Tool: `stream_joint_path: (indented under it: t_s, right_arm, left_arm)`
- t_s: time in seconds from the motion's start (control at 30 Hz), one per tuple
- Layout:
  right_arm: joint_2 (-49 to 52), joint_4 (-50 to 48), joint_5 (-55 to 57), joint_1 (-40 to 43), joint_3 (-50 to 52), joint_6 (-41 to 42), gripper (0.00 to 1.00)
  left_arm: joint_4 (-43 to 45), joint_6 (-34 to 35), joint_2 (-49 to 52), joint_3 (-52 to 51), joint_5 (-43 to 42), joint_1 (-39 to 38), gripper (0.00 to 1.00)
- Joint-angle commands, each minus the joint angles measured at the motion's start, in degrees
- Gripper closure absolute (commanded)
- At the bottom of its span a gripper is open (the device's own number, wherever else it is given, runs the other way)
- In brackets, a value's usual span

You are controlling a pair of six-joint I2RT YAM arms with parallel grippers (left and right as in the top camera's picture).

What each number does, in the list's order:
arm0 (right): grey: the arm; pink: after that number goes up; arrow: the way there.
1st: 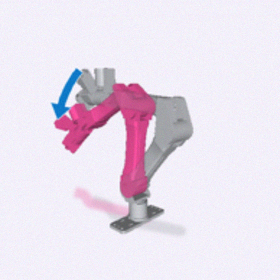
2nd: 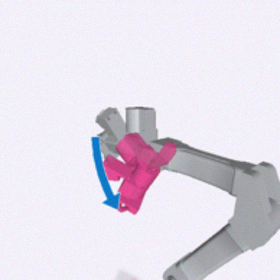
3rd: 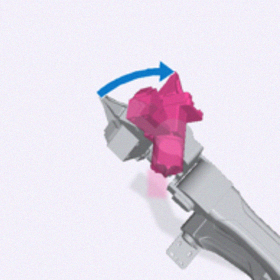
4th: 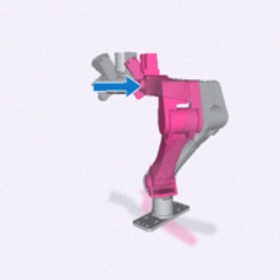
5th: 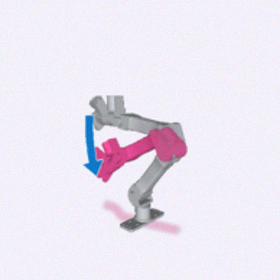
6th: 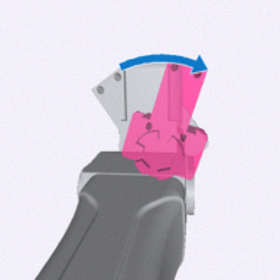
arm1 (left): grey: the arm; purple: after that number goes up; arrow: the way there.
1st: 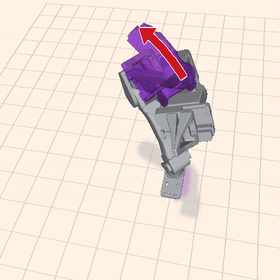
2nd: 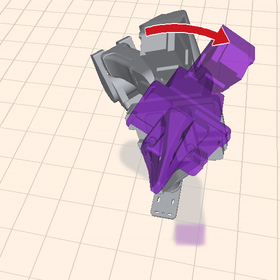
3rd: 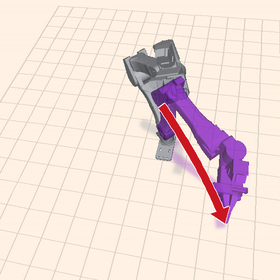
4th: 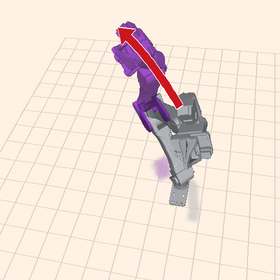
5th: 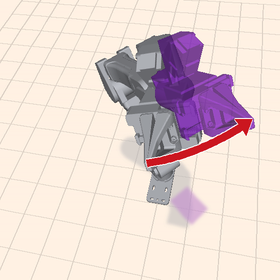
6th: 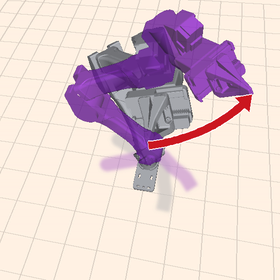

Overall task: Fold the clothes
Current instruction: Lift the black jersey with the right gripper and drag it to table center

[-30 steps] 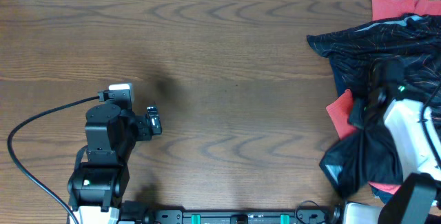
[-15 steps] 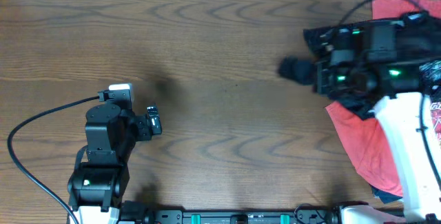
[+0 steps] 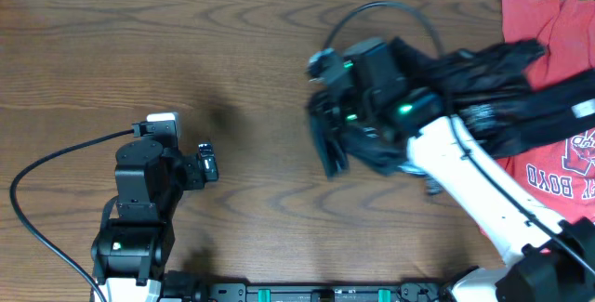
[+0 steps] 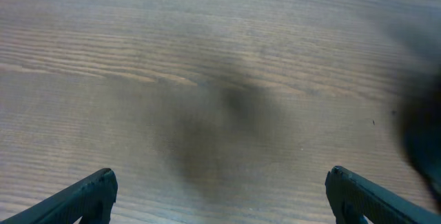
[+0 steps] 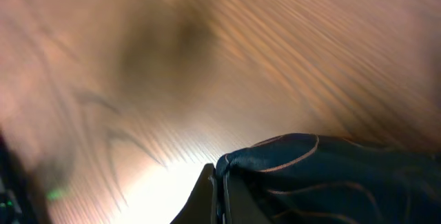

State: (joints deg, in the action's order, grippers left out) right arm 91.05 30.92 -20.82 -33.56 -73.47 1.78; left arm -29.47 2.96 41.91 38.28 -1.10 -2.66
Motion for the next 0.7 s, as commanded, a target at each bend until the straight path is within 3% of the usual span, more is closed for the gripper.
stream_joint_path:
  t_s: [0.0, 0.03, 0.1, 0.13, 0.23, 0.4, 0.67]
  right_arm:
    - [0.96, -1.57, 2.84, -3.91, -0.33, -0.50, 0.74]
    - [0.96, -1.42, 8.00, -4.50, -0.33, 0.37, 0.41]
    - [0.55, -0.26, 17.73, -4.70, -0.33, 3.45, 0.08]
    - [0.11, 1.09, 24.50, -4.17, -0.33, 6.25, 0.01]
    - [-1.42, 5.03, 34.05, -1.14, -0.33, 12.59, 0.01]
    - [-3.52, 12.66, 34.67, 9.01, -0.33, 17.05, 0.01]
    - [-3.72, 24.85, 31.69, 23.43, -0.33, 17.09, 0.01]
  left_arm:
    - [0.20, 0.28, -0.04, 1.29, 0.11, 0.35, 0.02]
    - [0.20, 0.28, -0.04, 1.29, 0.11, 0.35, 0.02]
    - [0.20, 0.28, -0.04, 1.29, 0.09, 0.35, 0.02]
    - [0.17, 0.31, -0.04, 1.29, 0.07, 0.35, 0.02]
    - [0.61, 2.12, -0.04, 1.29, 0.04, 0.33, 0.02]
    - [3.37, 10.23, 2.86, 1.27, -0.52, 0.33, 0.02]
    - [13.90, 11.17, 20.74, 1.27, -14.05, -2.99, 0.02]
